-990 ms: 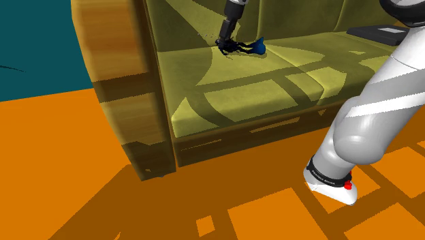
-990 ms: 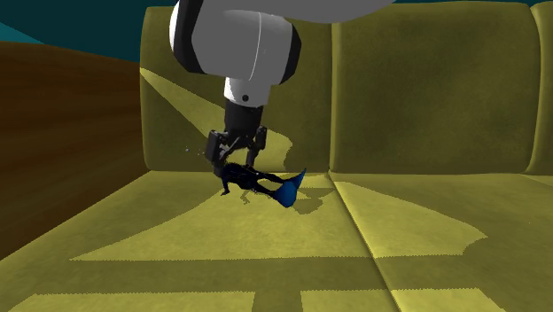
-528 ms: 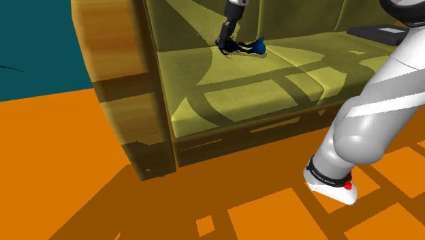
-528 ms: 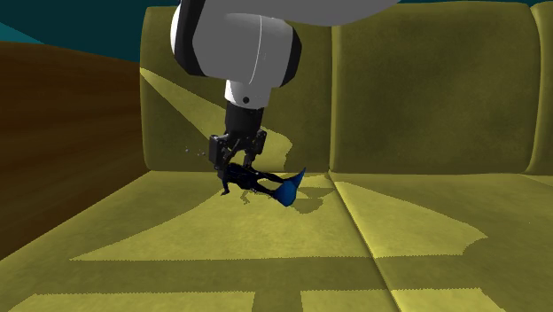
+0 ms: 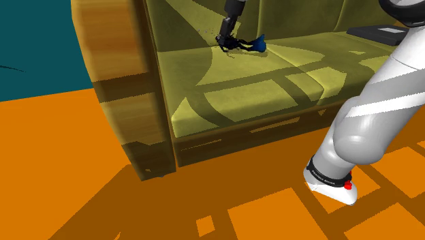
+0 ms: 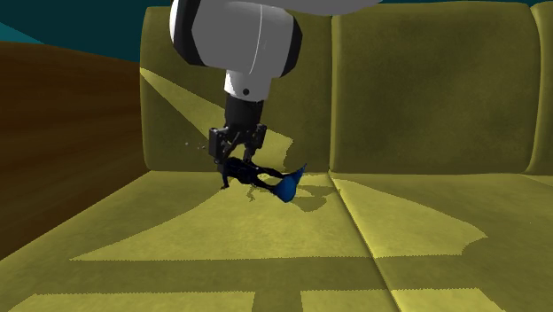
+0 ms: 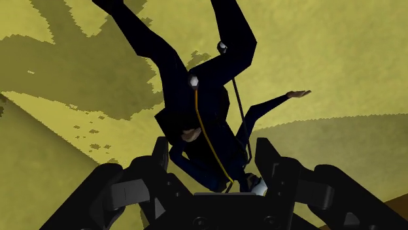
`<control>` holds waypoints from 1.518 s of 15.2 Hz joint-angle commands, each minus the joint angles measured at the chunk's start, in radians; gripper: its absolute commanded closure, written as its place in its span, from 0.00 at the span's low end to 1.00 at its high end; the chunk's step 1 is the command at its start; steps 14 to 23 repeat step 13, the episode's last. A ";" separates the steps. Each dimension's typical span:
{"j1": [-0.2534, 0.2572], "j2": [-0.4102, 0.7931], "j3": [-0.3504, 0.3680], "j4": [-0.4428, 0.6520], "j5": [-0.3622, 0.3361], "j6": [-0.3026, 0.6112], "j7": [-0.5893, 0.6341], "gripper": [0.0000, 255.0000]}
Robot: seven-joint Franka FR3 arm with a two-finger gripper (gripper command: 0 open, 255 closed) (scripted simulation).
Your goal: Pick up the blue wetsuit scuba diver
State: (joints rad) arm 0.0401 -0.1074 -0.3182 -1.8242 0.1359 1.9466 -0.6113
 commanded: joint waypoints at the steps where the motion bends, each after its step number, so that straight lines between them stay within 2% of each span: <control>1: 0.000 0.003 0.000 0.029 0.000 -0.026 0.004 1.00; 11: -0.001 0.031 -0.004 0.195 0.004 -0.165 0.017 1.00; 23: -0.001 0.032 -0.004 0.198 0.004 -0.167 0.017 1.00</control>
